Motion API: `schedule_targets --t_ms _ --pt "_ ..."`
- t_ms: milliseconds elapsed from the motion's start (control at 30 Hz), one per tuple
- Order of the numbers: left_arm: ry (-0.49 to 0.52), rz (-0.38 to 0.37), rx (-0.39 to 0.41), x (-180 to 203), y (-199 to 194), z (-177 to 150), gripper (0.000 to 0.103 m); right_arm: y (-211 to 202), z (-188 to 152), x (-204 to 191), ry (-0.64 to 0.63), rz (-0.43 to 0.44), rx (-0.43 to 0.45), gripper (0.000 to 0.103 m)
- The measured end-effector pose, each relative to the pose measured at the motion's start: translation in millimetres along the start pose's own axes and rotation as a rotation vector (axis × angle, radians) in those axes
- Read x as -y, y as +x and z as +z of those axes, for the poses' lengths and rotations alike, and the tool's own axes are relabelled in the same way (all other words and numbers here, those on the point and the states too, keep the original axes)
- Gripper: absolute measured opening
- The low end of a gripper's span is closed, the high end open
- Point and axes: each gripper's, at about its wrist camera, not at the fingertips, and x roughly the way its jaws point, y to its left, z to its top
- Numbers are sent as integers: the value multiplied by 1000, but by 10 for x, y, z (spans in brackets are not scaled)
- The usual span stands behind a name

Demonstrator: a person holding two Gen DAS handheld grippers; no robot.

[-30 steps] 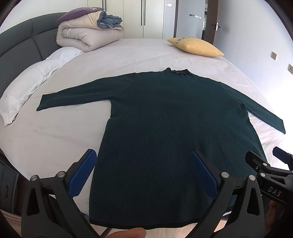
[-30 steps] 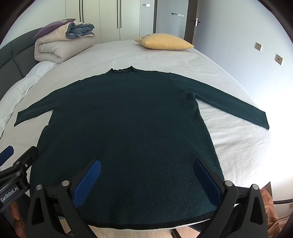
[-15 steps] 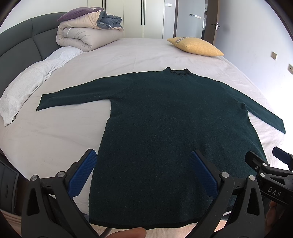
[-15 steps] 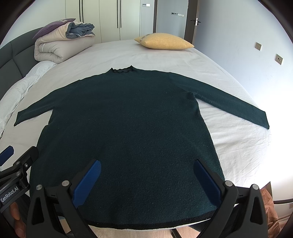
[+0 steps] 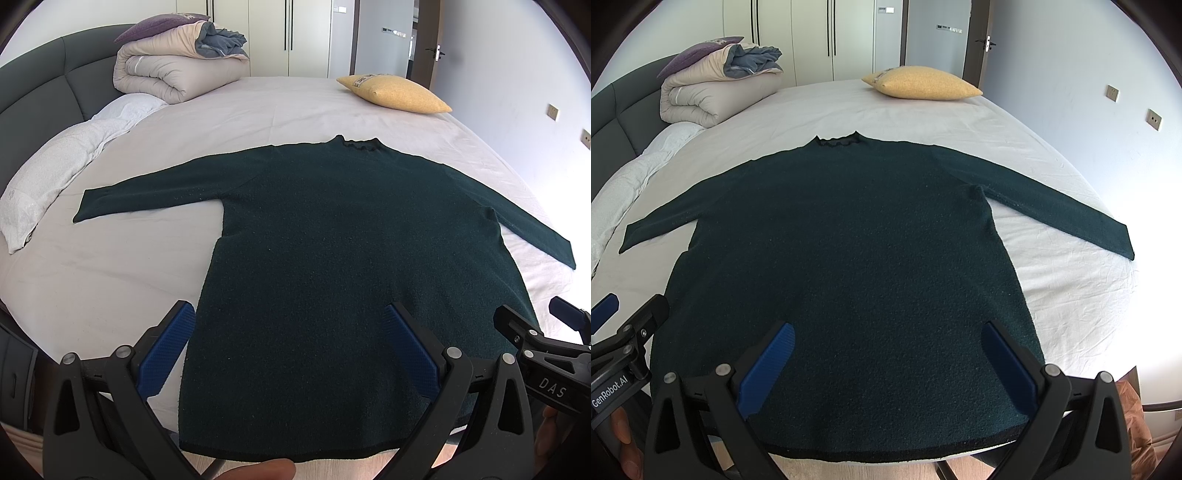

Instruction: Fold small clothes

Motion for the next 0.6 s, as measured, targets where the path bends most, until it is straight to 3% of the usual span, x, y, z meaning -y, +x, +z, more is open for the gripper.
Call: schedule_targets --t_ms 600 --pt "-1 -1 -1 1 1 5 103 19 -31 5 -2 -1 -2 103"
